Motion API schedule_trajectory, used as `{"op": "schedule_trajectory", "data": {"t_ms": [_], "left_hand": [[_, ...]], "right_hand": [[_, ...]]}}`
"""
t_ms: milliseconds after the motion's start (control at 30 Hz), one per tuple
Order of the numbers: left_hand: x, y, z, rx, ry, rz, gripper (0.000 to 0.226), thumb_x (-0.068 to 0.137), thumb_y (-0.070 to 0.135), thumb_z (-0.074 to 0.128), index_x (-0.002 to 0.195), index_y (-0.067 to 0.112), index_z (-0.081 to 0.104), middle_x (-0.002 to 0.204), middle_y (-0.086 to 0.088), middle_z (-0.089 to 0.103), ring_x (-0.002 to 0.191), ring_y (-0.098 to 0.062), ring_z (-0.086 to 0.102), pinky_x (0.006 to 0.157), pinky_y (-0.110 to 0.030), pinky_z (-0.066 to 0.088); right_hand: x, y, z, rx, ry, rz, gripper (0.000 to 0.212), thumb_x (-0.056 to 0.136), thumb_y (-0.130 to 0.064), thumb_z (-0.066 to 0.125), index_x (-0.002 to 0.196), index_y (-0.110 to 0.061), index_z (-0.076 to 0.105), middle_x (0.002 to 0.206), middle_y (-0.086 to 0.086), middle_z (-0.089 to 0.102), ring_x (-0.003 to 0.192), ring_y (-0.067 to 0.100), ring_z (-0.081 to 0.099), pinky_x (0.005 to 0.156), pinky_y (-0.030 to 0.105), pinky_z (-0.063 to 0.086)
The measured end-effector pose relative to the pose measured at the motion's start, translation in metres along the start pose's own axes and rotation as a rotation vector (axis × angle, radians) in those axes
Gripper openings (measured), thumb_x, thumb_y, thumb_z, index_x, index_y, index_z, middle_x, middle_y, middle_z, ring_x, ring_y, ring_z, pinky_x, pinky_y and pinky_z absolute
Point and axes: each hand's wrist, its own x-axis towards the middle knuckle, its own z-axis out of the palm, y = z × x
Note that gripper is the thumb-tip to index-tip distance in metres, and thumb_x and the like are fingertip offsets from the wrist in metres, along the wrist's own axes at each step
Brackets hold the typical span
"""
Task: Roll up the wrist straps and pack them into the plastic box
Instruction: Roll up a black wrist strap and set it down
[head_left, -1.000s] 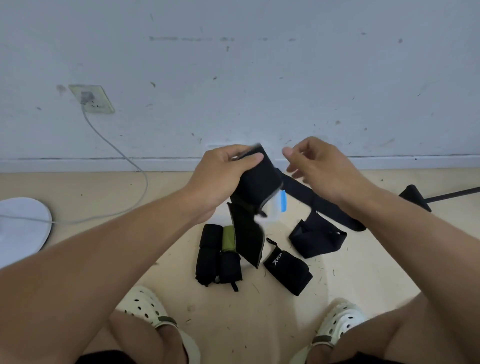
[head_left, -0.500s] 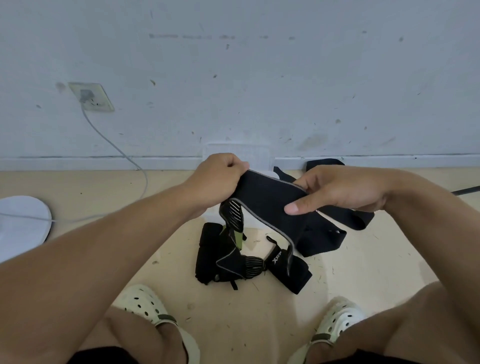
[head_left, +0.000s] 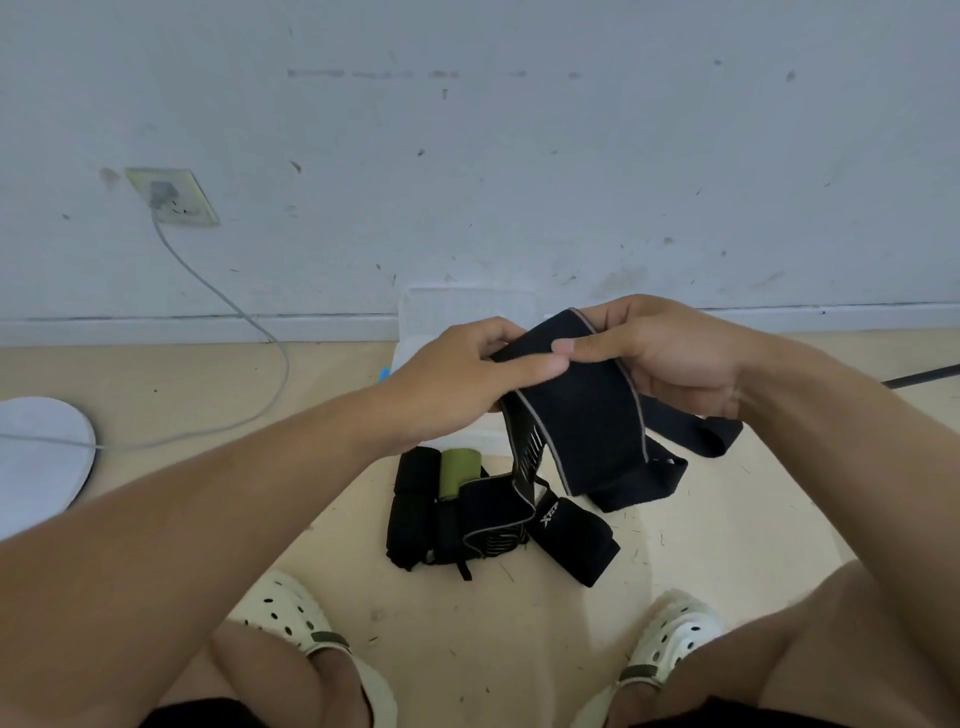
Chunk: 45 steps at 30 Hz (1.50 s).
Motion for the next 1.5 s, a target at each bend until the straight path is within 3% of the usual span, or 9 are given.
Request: {"op": "schedule_trajectory", "data": {"t_ms": [233,567,667,867,1067,1200,1300,1433,1500], "left_hand": [[0.005,-0.004,0.000,-0.109,0.188,0.058,0.013,0.101,0.021,0.067,0.092,0.012,0.069,0.085,-0.001,0.075,0.073,-0.012,0.074,0.068,-0.030,0.062],[0.017,-0.008,-0.022,-0.248,0.507,-0.059,0.011,0.102,0.028,0.065,0.107,0.018,0.065,0.103,-0.002,0.070,0.095,-0.019,0.071,0.079,-0.035,0.063],[0.015,-0.008,-0.019,-0.092,0.494,-0.037,0.029,0.095,0.035,0.075,0.119,0.025,0.062,0.117,0.010,0.067,0.104,-0.008,0.066,0.077,-0.019,0.048],[0.001,0.000,-0.001,0.093,0.221,0.151,0.035,0.084,0.047,0.082,0.114,0.035,0.069,0.121,0.022,0.068,0.113,0.007,0.063,0.091,-0.013,0.046],[-0.002,-0.009,0.007,0.162,0.139,0.238,0.076,0.075,0.042,0.091,0.141,0.043,0.054,0.133,0.024,0.061,0.120,0.007,0.059,0.106,-0.030,0.052],[0.000,-0.009,0.004,0.164,0.202,0.280,0.060,0.081,0.037,0.087,0.135,0.040,0.060,0.119,0.023,0.068,0.107,0.008,0.064,0.098,-0.023,0.054],[0.002,-0.007,0.002,0.151,0.216,0.294,0.052,0.086,0.031,0.085,0.133,0.037,0.063,0.116,0.019,0.072,0.103,0.004,0.068,0.091,-0.016,0.052],[0.004,-0.009,0.001,0.036,0.194,0.287,0.041,0.090,0.021,0.082,0.129,0.024,0.069,0.115,0.008,0.077,0.103,-0.008,0.074,0.097,-0.030,0.058],[0.006,-0.010,0.000,0.008,0.195,0.297,0.032,0.093,0.014,0.077,0.125,0.019,0.071,0.114,0.006,0.078,0.102,-0.010,0.075,0.096,-0.032,0.058]], "right_hand": [[0.003,0.002,0.000,-0.097,0.087,-0.009,0.033,0.090,-0.016,0.074,0.121,-0.006,0.073,0.114,0.015,0.078,0.108,0.032,0.075,0.091,0.035,0.059],[-0.005,0.004,0.000,-0.276,0.003,0.205,0.027,0.088,-0.022,0.078,0.110,-0.007,0.076,0.104,0.012,0.080,0.093,0.028,0.078,0.085,0.038,0.062],[-0.005,0.001,0.002,-0.166,0.011,0.136,0.033,0.082,-0.025,0.078,0.108,-0.004,0.075,0.103,0.015,0.079,0.086,0.025,0.076,0.078,0.036,0.063],[0.002,0.000,0.006,-0.085,0.043,0.051,0.026,0.088,-0.034,0.074,0.093,-0.008,0.073,0.085,0.007,0.069,0.070,0.014,0.061,0.059,0.022,0.050],[0.000,-0.006,0.012,0.264,-0.020,0.010,0.024,0.102,-0.007,0.056,0.119,0.005,0.068,0.110,0.021,0.076,0.097,0.026,0.077,0.084,0.027,0.062],[0.002,-0.005,0.019,0.306,0.015,-0.001,0.023,0.097,0.001,0.059,0.117,0.006,0.069,0.113,0.017,0.077,0.102,0.023,0.077,0.089,0.025,0.061],[0.004,-0.005,0.021,0.317,0.108,-0.045,0.031,0.091,0.002,0.068,0.122,0.002,0.066,0.090,0.006,0.078,0.096,0.018,0.076,0.090,0.026,0.061],[0.006,-0.006,0.021,0.311,0.266,-0.123,0.035,0.085,0.004,0.076,0.115,-0.002,0.061,0.103,0.017,0.079,0.097,0.027,0.078,0.084,0.028,0.063],[0.005,-0.006,0.023,0.257,0.321,-0.163,0.029,0.082,0.005,0.078,0.103,-0.006,0.061,0.088,0.009,0.079,0.086,0.023,0.079,0.079,0.026,0.063]]}}
